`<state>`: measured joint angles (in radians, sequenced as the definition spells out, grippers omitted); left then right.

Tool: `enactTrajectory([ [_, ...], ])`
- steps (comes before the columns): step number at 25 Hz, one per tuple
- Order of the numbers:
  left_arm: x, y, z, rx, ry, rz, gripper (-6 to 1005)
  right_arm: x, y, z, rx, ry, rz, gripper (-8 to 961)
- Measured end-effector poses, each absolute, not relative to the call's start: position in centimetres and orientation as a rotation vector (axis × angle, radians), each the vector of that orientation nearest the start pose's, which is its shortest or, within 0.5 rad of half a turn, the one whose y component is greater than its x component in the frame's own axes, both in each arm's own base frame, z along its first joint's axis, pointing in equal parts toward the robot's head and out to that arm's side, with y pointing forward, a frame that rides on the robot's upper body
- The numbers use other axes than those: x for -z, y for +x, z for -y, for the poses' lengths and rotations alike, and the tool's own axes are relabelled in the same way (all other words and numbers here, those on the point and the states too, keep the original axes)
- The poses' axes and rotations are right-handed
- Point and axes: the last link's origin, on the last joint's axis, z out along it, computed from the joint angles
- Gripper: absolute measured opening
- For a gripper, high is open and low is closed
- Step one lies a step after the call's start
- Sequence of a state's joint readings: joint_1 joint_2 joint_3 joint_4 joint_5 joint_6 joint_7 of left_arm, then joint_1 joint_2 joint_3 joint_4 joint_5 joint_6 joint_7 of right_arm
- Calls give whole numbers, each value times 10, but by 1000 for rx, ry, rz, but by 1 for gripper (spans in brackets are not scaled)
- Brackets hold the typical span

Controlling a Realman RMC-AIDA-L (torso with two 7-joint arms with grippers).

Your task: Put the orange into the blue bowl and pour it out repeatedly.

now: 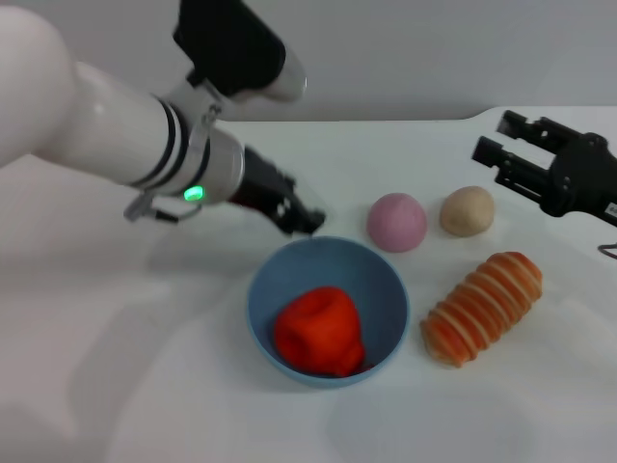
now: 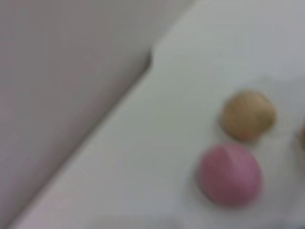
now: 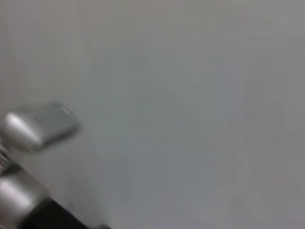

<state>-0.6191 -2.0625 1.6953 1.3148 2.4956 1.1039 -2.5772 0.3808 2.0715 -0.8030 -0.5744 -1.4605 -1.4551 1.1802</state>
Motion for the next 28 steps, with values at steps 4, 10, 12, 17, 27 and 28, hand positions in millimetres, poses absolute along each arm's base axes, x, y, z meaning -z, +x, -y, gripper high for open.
enactTrajectory([
  [4,37,-123,-386,-73,-2489,472,504,-27,295,-325,-957,-2217,-584,583],
  [10,14,-133,-396,211,-2246,449,655,-32,320,-320,-923,-2000,-546,589],
  [12,9,-144,-396,285,-2169,476,734,-31,323,-318,-921,-1959,-533,591],
  [17,15,-167,-386,414,-2040,519,812,-34,340,-311,-894,-1735,-516,591],
  [27,45,-205,-321,652,-1692,207,812,-32,356,-300,-876,-1485,-581,591],
  [28,44,-206,-320,664,-1674,183,812,-30,357,-298,-863,-1481,-582,591],
])
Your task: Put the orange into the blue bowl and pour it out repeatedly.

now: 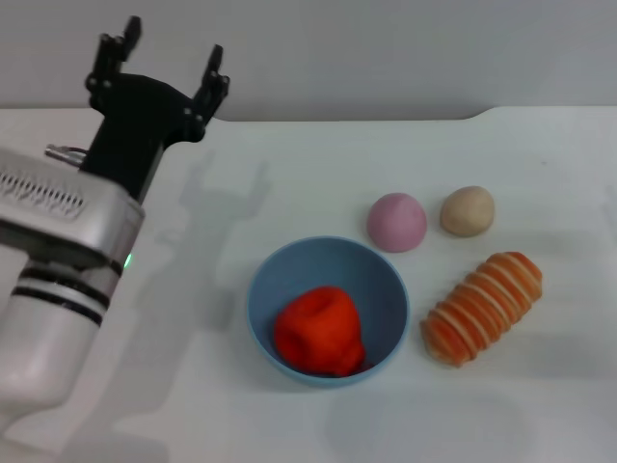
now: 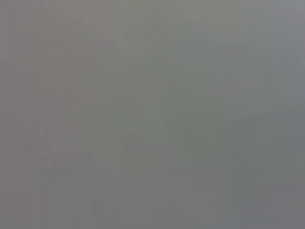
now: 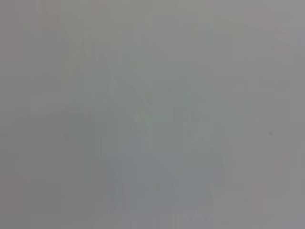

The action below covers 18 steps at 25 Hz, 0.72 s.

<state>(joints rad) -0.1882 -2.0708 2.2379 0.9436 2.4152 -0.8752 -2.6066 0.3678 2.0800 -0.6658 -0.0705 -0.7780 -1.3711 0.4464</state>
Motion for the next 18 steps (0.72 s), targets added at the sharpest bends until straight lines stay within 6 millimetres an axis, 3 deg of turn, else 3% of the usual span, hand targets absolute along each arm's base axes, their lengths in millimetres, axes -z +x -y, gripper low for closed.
enactTrajectory([
  [18,59,-225,-323,597,-1726,282,812,-19,364,-290,-837,-1442,-655,591],
])
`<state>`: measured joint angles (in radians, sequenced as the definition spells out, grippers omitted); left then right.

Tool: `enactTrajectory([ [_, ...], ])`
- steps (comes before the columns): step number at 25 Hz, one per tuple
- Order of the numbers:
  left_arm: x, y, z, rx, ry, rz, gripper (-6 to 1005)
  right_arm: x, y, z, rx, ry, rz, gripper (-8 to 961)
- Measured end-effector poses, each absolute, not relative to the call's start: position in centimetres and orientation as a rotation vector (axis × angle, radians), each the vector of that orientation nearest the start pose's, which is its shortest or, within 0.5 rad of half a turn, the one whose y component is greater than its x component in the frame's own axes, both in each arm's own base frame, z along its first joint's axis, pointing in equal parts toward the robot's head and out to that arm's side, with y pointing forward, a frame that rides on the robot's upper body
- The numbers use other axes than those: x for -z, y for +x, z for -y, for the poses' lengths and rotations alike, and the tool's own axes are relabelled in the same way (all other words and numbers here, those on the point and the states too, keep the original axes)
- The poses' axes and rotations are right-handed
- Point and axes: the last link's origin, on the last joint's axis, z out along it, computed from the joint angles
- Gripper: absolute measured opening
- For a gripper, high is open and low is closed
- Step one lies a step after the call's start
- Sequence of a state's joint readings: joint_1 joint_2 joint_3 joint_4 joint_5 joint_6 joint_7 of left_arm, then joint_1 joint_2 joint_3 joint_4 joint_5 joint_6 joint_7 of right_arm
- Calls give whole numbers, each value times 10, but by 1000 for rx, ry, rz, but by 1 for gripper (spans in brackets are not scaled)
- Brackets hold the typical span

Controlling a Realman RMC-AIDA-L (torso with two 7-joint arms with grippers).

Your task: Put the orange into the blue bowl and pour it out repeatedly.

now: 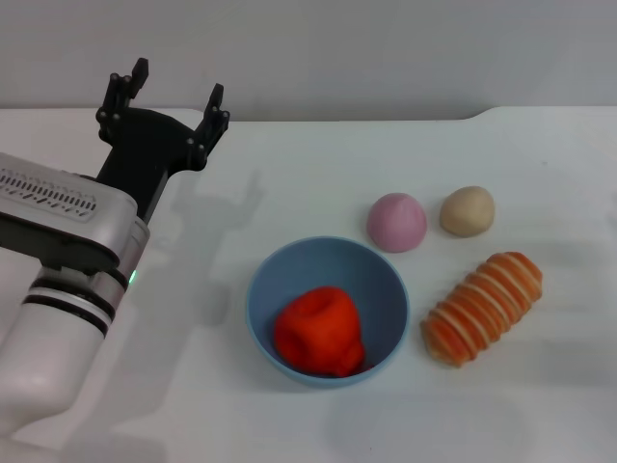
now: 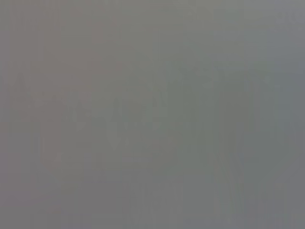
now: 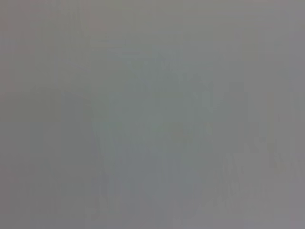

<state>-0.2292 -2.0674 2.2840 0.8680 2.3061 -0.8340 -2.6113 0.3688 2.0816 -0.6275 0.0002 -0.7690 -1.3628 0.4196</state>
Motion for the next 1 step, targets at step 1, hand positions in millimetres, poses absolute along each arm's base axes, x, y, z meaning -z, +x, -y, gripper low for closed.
enactTrajectory([
  [1,58,-226,-324,594,-1726,283,812,-20,364,-290,-839,-1439,-654,591],
])
